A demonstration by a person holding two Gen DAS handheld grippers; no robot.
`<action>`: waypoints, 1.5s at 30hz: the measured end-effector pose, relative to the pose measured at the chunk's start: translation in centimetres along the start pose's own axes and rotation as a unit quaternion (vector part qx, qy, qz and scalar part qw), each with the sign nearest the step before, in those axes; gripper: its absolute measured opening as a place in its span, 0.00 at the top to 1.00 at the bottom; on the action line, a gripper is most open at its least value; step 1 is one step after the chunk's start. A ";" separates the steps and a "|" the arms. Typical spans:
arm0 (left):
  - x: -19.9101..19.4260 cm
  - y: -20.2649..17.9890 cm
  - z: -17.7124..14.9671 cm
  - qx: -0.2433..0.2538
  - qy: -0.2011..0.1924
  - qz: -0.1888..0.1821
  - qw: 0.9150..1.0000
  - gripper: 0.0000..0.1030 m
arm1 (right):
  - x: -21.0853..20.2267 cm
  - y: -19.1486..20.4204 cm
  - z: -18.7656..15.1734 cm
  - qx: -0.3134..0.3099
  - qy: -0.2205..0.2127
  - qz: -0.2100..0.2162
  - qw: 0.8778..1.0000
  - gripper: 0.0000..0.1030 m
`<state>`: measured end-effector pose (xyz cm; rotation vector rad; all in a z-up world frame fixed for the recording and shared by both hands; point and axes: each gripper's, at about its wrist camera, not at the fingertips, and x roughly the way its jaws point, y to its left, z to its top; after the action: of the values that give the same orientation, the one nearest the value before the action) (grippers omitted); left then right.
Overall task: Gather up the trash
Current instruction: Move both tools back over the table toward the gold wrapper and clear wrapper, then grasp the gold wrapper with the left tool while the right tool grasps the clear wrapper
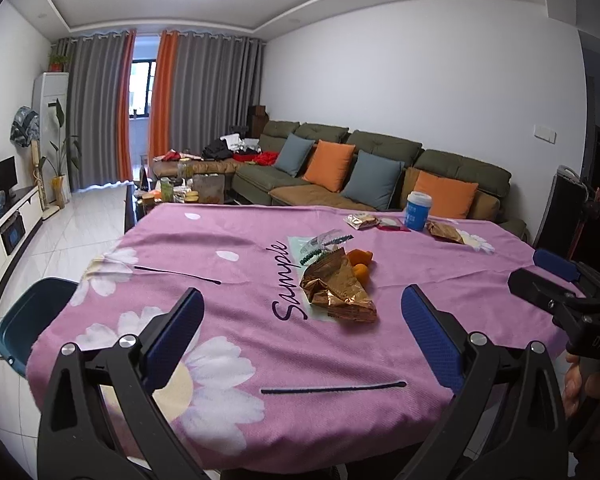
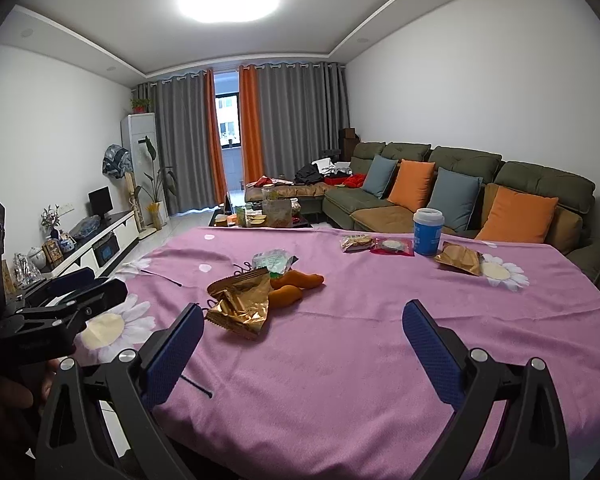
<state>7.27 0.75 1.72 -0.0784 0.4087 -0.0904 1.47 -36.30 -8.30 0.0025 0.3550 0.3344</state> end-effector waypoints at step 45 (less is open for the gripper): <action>22.1 0.4 1.0 -0.054 0.180 -0.108 0.976 0.80 | 25.2 0.9 5.5 -0.113 0.197 0.075 0.971 0.48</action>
<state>27.86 -1.11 -6.04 -0.2166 0.7667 -0.3001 25.33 -27.05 -11.71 -0.2653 0.7103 0.5250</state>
